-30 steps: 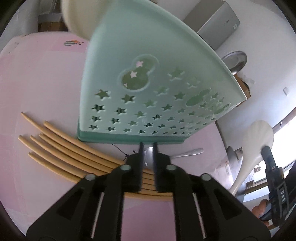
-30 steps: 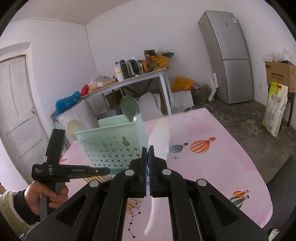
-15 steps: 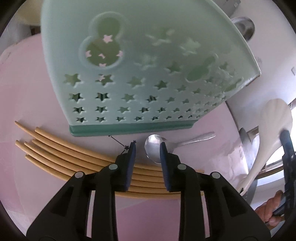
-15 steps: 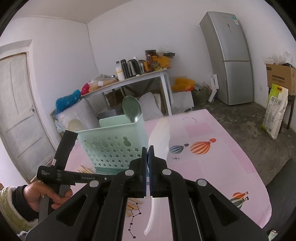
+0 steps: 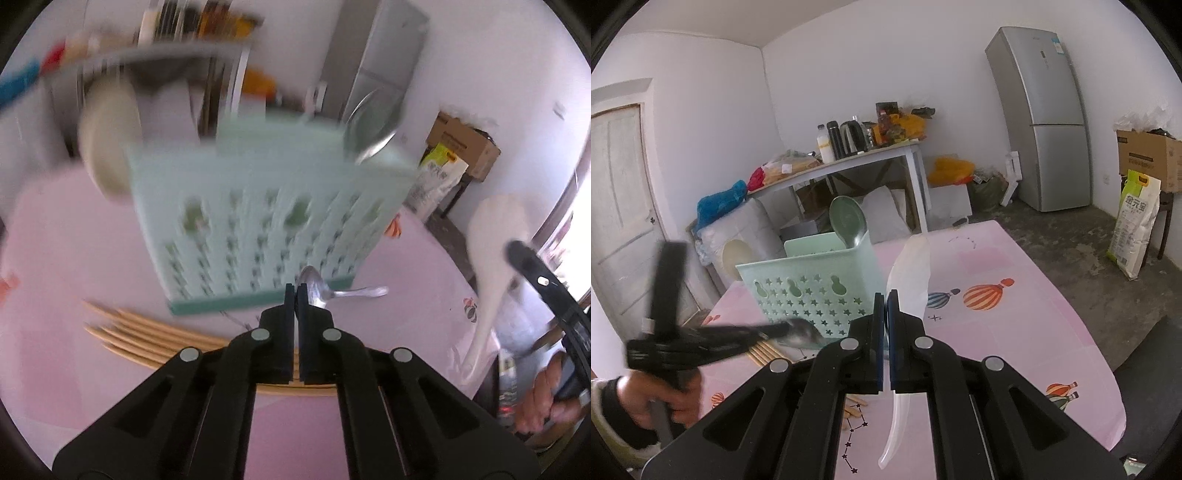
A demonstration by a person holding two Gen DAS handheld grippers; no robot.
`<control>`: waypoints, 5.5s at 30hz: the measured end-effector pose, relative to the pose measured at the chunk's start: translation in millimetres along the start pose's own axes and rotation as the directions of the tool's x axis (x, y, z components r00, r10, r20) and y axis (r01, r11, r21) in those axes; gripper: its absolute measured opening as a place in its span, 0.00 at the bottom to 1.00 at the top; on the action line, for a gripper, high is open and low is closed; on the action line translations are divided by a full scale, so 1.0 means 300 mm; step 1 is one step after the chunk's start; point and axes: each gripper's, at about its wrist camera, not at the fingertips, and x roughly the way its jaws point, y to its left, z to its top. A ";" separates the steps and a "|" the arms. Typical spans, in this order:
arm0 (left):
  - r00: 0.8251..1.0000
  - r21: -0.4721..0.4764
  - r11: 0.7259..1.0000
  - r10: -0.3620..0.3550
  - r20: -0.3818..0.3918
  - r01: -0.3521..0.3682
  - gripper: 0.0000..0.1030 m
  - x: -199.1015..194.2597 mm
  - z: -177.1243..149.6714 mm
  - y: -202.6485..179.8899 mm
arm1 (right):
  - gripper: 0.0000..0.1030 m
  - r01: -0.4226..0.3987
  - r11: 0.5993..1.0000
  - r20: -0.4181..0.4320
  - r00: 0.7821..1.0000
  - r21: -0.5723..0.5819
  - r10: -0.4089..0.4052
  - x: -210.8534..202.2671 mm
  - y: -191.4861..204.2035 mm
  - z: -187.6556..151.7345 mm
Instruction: Organize utensils
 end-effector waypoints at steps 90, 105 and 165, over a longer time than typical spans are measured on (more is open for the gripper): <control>0.973 -0.096 0.994 0.067 0.220 -0.047 0.53 -0.199 0.019 0.274 | 0.06 -0.324 0.941 -0.017 0.946 -0.097 0.324 0.355 0.072 0.226; 0.995 -0.133 0.990 -0.043 0.088 0.054 0.70 0.023 0.044 0.313 | 0.52 -0.372 0.851 -0.109 0.893 0.370 0.437 0.412 -0.145 0.129; 0.982 -0.369 0.929 -0.084 -0.170 0.016 0.18 -0.084 -0.347 0.235 | 0.09 -0.188 0.950 -0.578 0.759 0.249 0.301 0.355 0.248 -0.205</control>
